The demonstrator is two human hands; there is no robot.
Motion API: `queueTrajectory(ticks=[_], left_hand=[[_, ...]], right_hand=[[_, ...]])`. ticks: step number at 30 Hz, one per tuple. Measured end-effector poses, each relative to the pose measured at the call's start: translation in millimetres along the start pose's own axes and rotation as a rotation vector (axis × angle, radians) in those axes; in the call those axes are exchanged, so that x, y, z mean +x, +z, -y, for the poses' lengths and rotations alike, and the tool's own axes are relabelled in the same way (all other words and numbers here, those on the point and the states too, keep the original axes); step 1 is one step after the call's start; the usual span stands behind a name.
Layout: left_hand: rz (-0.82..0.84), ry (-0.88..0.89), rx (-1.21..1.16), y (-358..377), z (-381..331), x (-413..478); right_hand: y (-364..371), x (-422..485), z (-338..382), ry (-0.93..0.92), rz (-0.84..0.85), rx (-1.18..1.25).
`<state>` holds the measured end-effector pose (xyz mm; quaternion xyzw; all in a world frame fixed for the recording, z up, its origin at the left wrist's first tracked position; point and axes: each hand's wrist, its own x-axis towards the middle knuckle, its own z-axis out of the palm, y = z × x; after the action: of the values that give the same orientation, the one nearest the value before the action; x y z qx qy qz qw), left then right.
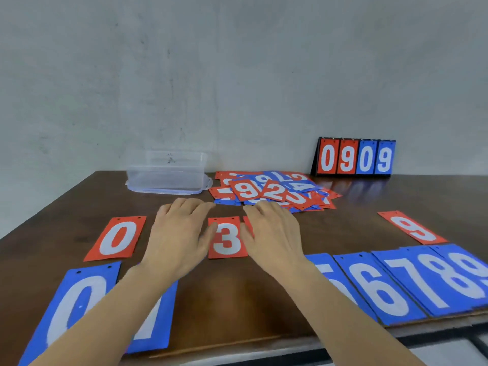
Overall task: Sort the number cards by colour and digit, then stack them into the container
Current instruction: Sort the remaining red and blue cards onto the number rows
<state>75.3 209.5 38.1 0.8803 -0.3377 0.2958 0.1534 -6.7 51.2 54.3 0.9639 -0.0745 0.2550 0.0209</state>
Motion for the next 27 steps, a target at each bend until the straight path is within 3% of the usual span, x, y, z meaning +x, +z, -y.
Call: queueTrajectory(ticks=[6,9,15,21,25,27], left_hand=[[0.115,0.048,-0.027,61,-49,70],[0.155,0.045,-0.039,101,-68,104],[0.244,-0.095,-0.066,174,-91,170],[0.427,-0.359,0.042,221,-98,214],[0.449,-0.397,0.087,232,-102,220],[0.425,-0.387,0.107,233,-103,222]], right_hand=[[24,36,-105,0.090,-0.082,-0.163],[42,56,-159,0.094,0.058,-0.184],[93,105,-249,0.211,0.112,-0.154],[149,162,-286,0.403,0.279,0.025],[168,181,-287,0.422,0.490,0.106],[172,183,-288,0.406,0.503,0.114]])
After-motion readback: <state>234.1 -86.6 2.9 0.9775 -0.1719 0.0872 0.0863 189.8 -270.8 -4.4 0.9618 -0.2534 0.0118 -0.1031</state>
